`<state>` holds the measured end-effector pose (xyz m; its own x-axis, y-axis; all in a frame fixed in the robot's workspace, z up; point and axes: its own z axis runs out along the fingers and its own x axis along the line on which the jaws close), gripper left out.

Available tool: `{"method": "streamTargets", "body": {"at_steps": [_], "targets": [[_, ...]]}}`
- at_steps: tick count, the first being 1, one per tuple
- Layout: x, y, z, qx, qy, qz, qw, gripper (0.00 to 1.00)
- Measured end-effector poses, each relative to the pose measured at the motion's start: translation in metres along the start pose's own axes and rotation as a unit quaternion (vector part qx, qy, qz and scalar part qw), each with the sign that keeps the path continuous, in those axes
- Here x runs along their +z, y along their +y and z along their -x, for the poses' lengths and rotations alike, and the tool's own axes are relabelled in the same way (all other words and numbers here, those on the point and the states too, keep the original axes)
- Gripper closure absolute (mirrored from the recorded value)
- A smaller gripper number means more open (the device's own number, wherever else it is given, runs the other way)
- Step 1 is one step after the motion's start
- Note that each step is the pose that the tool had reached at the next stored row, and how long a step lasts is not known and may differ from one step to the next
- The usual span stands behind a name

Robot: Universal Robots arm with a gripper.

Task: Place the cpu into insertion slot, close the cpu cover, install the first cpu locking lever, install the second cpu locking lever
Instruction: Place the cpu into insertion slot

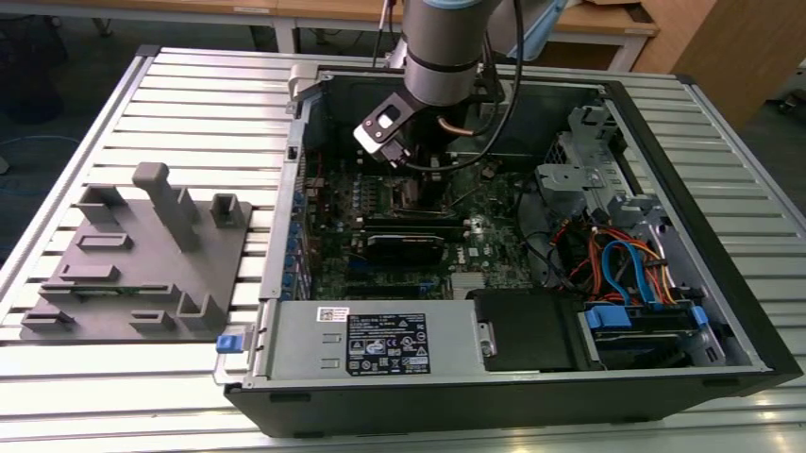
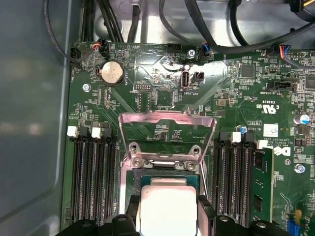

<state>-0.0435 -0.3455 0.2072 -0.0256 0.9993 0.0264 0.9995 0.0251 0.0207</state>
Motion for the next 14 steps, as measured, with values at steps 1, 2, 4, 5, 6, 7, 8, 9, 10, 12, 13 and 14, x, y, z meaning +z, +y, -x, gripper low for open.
{"method": "streamTargets", "body": {"at_steps": [1,2,4,5,6,7,8,9,10,12,13,14], "targets": [[0.0005,0.0000,-0.0002,0.000,0.0001,0.0001,1.0000,0.46],[0.0010,0.0000,-0.0005,0.001,0.0001,0.0001,1.0000,0.46],[0.0018,0.0000,-0.0010,0.003,0.0003,0.0001,1.0000,0.46],[0.0023,-0.0001,-0.0012,0.003,0.0005,0.0002,1.0000,0.46],[0.0028,-0.0003,-0.0014,0.004,0.0005,0.0002,1.0000,0.46],[0.0033,-0.0003,-0.0016,0.004,0.0006,0.0002,1.0000,0.46],[0.0036,-0.0006,-0.0017,0.005,0.0005,0.0002,1.0000,0.46],[0.0039,-0.0007,-0.0017,0.005,0.0006,0.0002,1.0000,0.46],[0.0042,-0.0008,-0.0018,0.005,0.0006,0.0002,1.0000,0.46],[0.0052,-0.0012,-0.0020,0.005,0.0006,0.0002,1.0000,0.46],[0.0056,-0.0014,-0.0021,0.006,0.0007,0.0002,1.0000,0.46],[0.0059,-0.0016,-0.0023,0.006,0.0008,0.0002,1.0000,0.46]]}}
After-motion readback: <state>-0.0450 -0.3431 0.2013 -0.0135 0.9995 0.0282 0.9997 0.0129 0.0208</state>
